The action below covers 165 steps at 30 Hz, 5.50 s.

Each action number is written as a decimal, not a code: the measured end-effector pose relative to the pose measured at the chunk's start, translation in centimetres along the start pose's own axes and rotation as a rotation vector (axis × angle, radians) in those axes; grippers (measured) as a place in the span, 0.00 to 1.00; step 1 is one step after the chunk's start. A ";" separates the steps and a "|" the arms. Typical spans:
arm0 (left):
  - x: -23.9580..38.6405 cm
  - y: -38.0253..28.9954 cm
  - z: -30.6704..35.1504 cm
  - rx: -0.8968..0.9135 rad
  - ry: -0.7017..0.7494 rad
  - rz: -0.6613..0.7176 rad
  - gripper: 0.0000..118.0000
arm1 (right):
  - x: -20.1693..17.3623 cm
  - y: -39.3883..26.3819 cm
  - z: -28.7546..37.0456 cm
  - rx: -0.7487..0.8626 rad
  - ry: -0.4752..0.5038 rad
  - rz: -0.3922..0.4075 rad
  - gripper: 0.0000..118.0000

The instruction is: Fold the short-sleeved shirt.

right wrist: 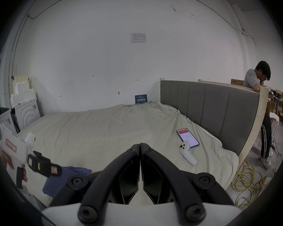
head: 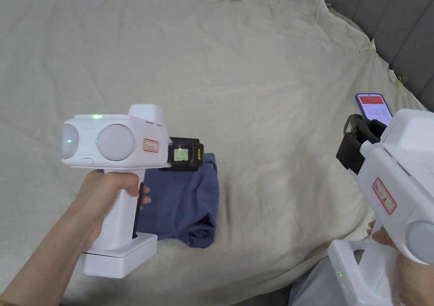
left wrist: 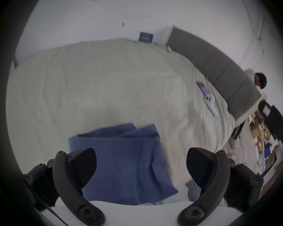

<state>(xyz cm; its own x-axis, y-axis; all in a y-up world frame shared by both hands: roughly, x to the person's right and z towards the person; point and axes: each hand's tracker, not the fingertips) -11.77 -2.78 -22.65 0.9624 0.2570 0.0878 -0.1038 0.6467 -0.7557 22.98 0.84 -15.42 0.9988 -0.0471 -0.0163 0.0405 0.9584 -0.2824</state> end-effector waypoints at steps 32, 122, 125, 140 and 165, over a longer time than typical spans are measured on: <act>9.8 -9.8 -9.3 -0.027 -0.054 -0.161 0.00 | 1.6 -0.3 1.1 -0.026 -0.048 0.008 0.01; -14.9 -3.4 -7.2 -0.388 -0.363 0.358 0.21 | -21.1 -16.3 -10.9 -0.386 0.318 0.061 0.01; -13.2 -2.7 -6.5 -0.404 -0.261 0.328 0.18 | -20.7 -15.7 -11.0 -0.406 0.336 0.044 0.01; -18.3 2.3 3.0 -0.352 -0.035 0.210 0.17 | -12.8 -3.1 -2.9 -0.072 0.234 -0.002 0.01; -51.7 0.9 10.9 -0.429 1.166 0.115 0.19 | -15.0 0.2 -3.5 -0.116 0.060 -0.022 0.01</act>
<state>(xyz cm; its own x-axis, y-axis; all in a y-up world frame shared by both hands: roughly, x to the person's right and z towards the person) -64.37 -7.65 -20.83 0.6250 -0.6348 -0.4543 -0.3225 0.3200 -0.8908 7.93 0.69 -18.62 0.9939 -0.0883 -0.0654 0.0557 0.9181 -0.3925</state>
